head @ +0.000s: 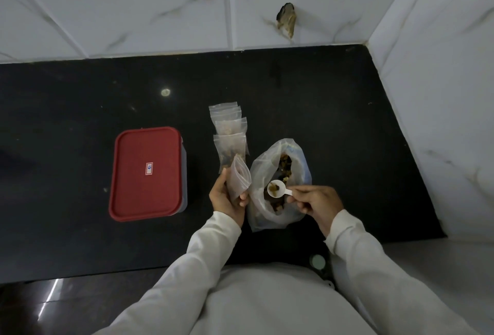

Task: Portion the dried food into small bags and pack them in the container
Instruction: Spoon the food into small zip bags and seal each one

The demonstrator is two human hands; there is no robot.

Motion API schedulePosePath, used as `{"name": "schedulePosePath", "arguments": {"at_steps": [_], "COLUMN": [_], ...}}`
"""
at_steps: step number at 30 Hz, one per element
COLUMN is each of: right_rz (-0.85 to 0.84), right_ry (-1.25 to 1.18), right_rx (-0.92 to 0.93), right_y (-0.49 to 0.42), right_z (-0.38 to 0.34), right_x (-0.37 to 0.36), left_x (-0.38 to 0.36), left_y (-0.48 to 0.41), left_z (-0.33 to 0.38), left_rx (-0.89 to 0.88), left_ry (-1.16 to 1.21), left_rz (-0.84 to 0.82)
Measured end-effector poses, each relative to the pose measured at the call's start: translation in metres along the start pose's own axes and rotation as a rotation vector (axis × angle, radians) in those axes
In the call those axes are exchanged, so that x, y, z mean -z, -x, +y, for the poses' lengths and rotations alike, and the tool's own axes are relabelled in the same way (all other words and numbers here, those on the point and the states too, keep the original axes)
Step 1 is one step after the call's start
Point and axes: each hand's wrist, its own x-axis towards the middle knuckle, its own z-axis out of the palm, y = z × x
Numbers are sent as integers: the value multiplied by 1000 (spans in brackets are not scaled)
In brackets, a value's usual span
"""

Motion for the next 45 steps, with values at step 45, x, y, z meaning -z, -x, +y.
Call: {"name": "schedulePosePath", "arguments": {"at_steps": [45], "right_rz": [288], "right_ry": [940], "right_rx": [1494], "right_y": [41], "right_z": [-26], "right_x": [-59], "left_x": [-13], "left_y": [-6], "left_z": [16], "left_rx": [-7], "left_ry": [-83], "left_rz": [-156]}}
